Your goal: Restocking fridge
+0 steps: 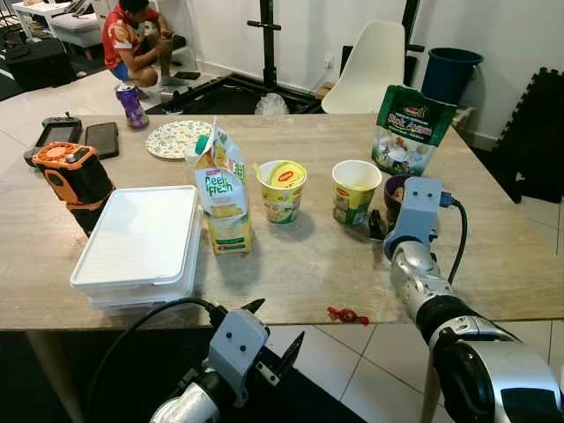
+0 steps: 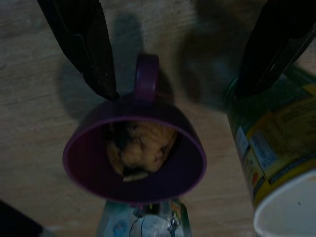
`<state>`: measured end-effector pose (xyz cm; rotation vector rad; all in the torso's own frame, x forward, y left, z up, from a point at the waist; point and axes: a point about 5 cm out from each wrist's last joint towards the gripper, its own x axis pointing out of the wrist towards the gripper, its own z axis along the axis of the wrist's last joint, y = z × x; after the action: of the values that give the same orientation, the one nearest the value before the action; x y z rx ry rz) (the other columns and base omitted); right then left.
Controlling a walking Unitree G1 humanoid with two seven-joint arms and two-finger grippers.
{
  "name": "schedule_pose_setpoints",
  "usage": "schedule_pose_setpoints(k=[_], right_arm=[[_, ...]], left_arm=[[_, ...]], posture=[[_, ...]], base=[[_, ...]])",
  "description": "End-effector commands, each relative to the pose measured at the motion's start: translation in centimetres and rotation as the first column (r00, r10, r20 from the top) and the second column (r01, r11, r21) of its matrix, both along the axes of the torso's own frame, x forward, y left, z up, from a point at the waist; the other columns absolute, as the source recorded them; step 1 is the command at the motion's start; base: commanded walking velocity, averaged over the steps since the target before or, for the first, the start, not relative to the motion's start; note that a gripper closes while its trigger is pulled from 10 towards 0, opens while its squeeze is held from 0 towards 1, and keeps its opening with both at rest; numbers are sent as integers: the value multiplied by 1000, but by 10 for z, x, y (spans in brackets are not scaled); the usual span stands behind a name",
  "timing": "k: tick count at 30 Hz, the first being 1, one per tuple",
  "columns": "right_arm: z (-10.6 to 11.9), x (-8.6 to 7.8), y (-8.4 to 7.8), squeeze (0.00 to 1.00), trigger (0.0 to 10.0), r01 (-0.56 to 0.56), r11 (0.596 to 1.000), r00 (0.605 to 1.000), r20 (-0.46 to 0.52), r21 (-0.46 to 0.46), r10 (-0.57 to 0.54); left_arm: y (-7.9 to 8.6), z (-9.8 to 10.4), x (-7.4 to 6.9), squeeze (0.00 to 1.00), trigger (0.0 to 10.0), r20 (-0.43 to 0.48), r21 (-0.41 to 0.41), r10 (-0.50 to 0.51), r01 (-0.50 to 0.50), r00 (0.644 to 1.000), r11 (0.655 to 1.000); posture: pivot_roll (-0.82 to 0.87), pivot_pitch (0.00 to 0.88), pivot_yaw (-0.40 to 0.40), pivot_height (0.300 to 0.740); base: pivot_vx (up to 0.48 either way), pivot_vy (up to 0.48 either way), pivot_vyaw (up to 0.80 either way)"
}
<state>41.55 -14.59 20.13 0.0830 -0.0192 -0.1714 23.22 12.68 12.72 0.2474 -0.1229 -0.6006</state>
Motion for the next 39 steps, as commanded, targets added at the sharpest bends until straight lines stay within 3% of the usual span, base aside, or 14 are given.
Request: schedule_pose_setpoints(k=[1, 9, 10, 13, 14, 16, 17, 21, 28, 31, 32, 33, 34, 39], right_arm=[[-3, -1, -1, 0, 10000, 7, 1000, 1000, -8, -21, -7], [-7, -2, -5, 0, 10000, 12, 999, 1000, -8, -33, -13], [-7, -2, -5, 0, 8392, 12, 999, 1000, -8, -33, -12], [-8, -2, -5, 0, 8392, 12, 999, 1000, -9, -33, -12], [-8, -2, -4, 0, 4824, 11, 999, 1000, -9, -32, -11], [-8, -2, -4, 0, 4353, 10, 999, 1000, -9, -32, -10], [-8, -2, -4, 0, 2706, 9, 999, 1000, -9, -32, -10], [-9, -2, -4, 0, 510, 9, 999, 1000, -14, -33, -9], [-10, -3, -5, 0, 1490, 12, 999, 1000, -24, -37, -13], [-11, -3, -6, 0, 8392, 16, 999, 999, -31, -39, -17], [-11, -3, -7, 16, 10000, 18, 999, 999, -32, -39, -19], [-11, -3, -7, 16, 10000, 18, 999, 999, -32, -39, -19], [-11, -3, -7, 1000, 10000, 21, 999, 999, -32, -40, -22], [-10, -3, -7, 1000, 10000, 23, 999, 999, -31, -40, -24]], left_arm=[[4, -4, -4, 0, 10000, -19, 21, 3, -3, 1000, 1000], [1, -7, -3, 0, 10000, -40, 20, -15, 16, 999, 1000], [1, -6, -3, 0, 10000, -39, 20, -16, 17, 999, 1000], [1, -6, -2, 0, 10000, -38, 21, -16, 17, 999, 1000], [1, -6, -2, 0, 10000, -37, 21, -16, 16, 999, 1000], [1, -6, -1, 0, 10000, -36, 21, -15, 16, 999, 1000], [1, -5, 0, 0, 10000, -35, 21, -15, 16, 999, 1000], [-1, -5, 0, 0, 10000, -40, 24, -24, 25, 999, 999], [-4, -5, 0, 0, 10000, -42, 22, -32, 33, 999, 999], [-4, -4, 1, 0, 10000, -39, 23, -34, 35, 999, 999], [-4, -4, 1, 0, 10000, -37, 23, -34, 35, 999, 999], [-4, -4, 1, 0, 10000, -37, 23, -34, 35, 999, 999], [-4, -3, 0, 0, 10000, -36, 22, -34, 34, 999, 999], [-4, -3, 1, 0, 10000, -35, 23, -34, 34, 999, 999]], posture=[[127, 216, -12, 734], [119, 214, -7, 734], [119, 214, -7, 734], [119, 214, -7, 734], [120, 212, -7, 734], [121, 212, -7, 734], [121, 210, -7, 734], [120, 208, -8, 734], [119, 207, -9, 734], [119, 206, -10, 734], [120, 205, -10, 734], [120, 205, -10, 734], [120, 204, -10, 734], [120, 204, -12, 734]], base=[[0, 0, 0], [0, 0, 0], [0, 0, 0], [0, 0, 0], [0, 0, 0], [0, 0, 0], [0, 0, 0], [0, 0, 0], [0, 0, 0], [0, 0, 0], [0, 0, 0], [0, 0, 0], [0, 0, 0], [0, 0, 0]])
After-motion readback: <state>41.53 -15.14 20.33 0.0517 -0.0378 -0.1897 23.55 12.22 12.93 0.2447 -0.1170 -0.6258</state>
